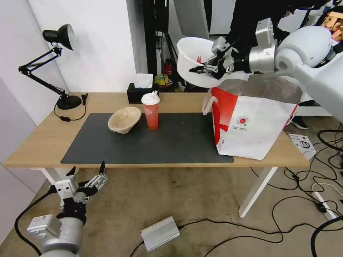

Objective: Pick up the trash from the table and place it into the takeout bag.

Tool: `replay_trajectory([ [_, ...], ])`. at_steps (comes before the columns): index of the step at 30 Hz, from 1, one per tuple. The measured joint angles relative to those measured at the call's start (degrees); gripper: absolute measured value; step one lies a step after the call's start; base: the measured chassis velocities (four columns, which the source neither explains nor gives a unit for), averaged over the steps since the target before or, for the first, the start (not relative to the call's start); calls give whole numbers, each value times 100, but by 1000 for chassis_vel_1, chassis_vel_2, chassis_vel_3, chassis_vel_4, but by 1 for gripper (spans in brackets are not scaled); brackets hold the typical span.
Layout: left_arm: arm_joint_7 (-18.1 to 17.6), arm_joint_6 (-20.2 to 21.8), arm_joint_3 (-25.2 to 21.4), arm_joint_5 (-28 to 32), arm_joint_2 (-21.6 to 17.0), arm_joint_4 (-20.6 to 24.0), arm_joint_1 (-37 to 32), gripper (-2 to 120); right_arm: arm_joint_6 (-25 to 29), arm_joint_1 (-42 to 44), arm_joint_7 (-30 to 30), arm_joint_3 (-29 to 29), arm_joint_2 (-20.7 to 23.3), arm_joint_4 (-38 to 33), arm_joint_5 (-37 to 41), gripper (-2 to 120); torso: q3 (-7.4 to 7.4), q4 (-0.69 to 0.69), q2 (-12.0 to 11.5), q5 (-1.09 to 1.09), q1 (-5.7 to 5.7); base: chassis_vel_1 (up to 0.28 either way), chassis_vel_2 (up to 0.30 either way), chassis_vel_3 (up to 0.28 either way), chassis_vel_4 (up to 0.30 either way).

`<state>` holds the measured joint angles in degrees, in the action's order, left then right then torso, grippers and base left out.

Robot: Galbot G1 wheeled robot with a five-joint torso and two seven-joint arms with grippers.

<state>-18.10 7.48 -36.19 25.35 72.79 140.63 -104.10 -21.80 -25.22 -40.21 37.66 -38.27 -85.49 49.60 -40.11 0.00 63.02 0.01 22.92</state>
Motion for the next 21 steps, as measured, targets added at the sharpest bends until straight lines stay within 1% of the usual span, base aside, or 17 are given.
replay_trajectory([
  [6,-7,-19,-34,0,-10,-2,-5,100,78,-40,-68,2,68,186,-82,0,0,1,0,-1,0,0,0,0,0],
  [11,-7,-31,-84,25,-76,35,-21,100,154,-13,-141,-5,222,311,-138,0,0,-1,0,0,0,0,0,0,0],
  [16,-7,-32,-87,48,-99,36,-19,100,212,50,-163,-50,374,424,-174,0,0,1,0,-1,0,0,0,0,0],
  [21,-8,-31,-86,53,-127,37,-23,100,261,176,-209,-170,530,505,-218,0,0,-1,0,0,0,0,0,0,0],
])
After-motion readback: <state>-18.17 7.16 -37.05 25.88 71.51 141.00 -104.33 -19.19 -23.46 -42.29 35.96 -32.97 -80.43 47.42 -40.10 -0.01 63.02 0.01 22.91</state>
